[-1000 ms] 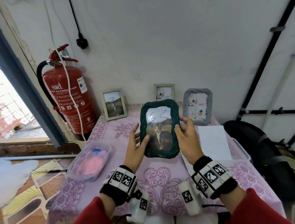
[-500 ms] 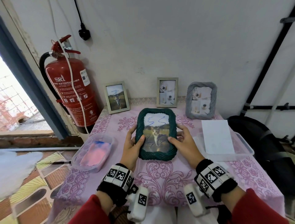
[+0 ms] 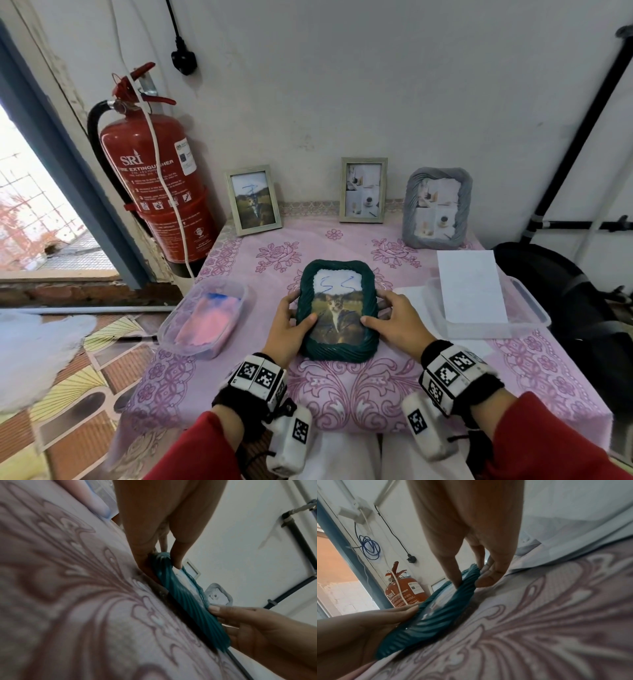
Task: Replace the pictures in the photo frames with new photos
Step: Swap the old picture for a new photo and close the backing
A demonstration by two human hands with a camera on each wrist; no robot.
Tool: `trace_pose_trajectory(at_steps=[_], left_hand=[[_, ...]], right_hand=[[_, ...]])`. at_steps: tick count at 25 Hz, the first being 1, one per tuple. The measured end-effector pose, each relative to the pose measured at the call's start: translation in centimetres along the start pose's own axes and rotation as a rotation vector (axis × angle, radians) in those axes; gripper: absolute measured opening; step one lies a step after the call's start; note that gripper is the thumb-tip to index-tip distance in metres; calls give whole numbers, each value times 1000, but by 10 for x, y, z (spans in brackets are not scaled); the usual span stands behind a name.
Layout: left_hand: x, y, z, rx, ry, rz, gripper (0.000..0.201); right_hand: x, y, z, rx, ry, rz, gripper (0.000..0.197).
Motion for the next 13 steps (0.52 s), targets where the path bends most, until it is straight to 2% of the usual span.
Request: trace_pose_trajectory(at_steps=[3,7,11,13], left_hand=[[0,-1,-5,5,-151,-14,55],[9,-7,-7,8,-496,38,58],[8,-8,-10,108,-775,71,55],[7,-5,-9,153,-903,60,56]], right_hand=[[-1,-1,2,3,67,-24,59],[-6,-2,0,19,91,-85,49],[-8,-3,5,-8,113,-140,45],[-7,-4,7,-6,190,-137,49]])
Point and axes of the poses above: each hand's wrist, its own y-axis away from the middle knuckle, its own x-axis out of the back of the hand, z = x × y, the point moved 10 cm from there along -y, towards the middle knuckle, and after that the axes turned 4 degrees about -y, right-handed, at the moved point
